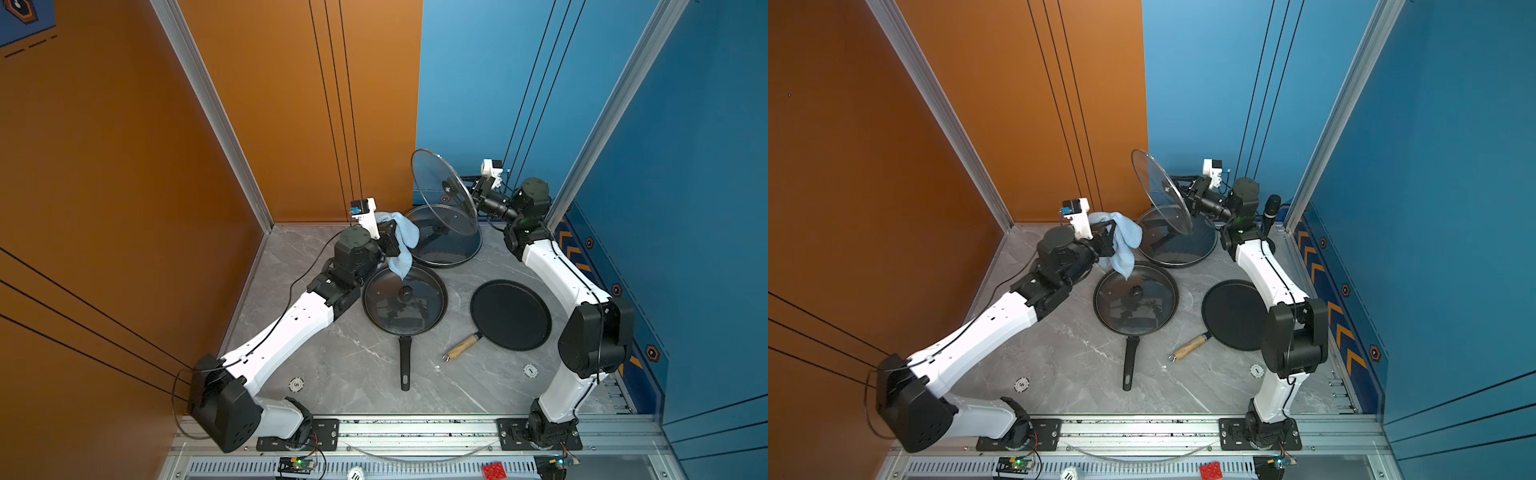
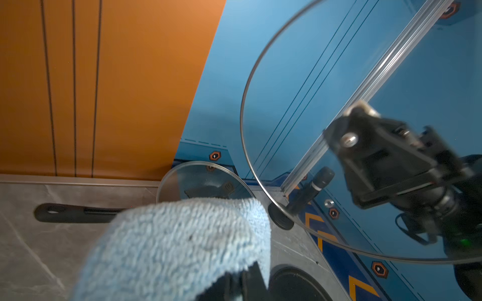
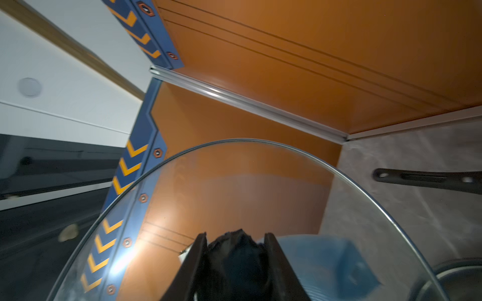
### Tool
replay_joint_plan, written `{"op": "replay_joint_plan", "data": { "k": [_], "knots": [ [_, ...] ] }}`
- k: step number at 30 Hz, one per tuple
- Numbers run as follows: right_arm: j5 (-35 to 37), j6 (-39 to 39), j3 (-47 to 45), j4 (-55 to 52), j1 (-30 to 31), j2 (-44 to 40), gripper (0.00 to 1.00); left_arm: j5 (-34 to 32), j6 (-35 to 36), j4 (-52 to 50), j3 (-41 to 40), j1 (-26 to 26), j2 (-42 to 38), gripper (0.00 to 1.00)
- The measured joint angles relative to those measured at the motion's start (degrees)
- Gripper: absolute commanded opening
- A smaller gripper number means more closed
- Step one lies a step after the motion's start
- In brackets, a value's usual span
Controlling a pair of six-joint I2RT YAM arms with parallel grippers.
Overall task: Wipe the pot lid with a cloth
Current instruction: Wipe the pot lid.
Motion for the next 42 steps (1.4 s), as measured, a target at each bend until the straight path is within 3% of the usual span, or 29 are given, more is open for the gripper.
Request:
{"op": "replay_joint_plan", "data": {
  "k": [3,6,11,18,24,34,42],
  "knots": [
    [10.19,-20.09,4.22,-20.96,1.53,-2.99,0.01,-2.84,2.75,-3.96,2.54,0.63,-4.61,0.00],
    [23.85,-36.52,3.02,-31.34,5.27,-8.00,0.00,-5.09,4.83,-9.75,5.51,1.29,-7.43,0.00],
    [44.13,-58.93,-6.82,-31.12,15.19,-15.76,0.00,-6.25,6.32,-20.65,11.10,1.57,-7.74,0.00],
    [54.21,-79.56,-14.91,-24.28,21.38,-14.69,0.00,-2.03,5.66,-30.64,19.96,2.47,-1.14,0.00],
    [56.19,-90.82,-18.60,-19.45,25.35,-14.62,0.00,4.79,4.02,-32.11,26.23,2.93,9.60,0.00],
    [56.28,-99.43,-22.25,-17.86,28.48,-16.52,0.00,18.08,1.92,-33.38,44.24,3.13,25.62,0.00],
    [57.75,-103.01,-24.13,-17.49,31.17,-19.98,0.00,33.73,-0.98,-33.44,45.27,2.62,30.12,0.00]
  ]
}}
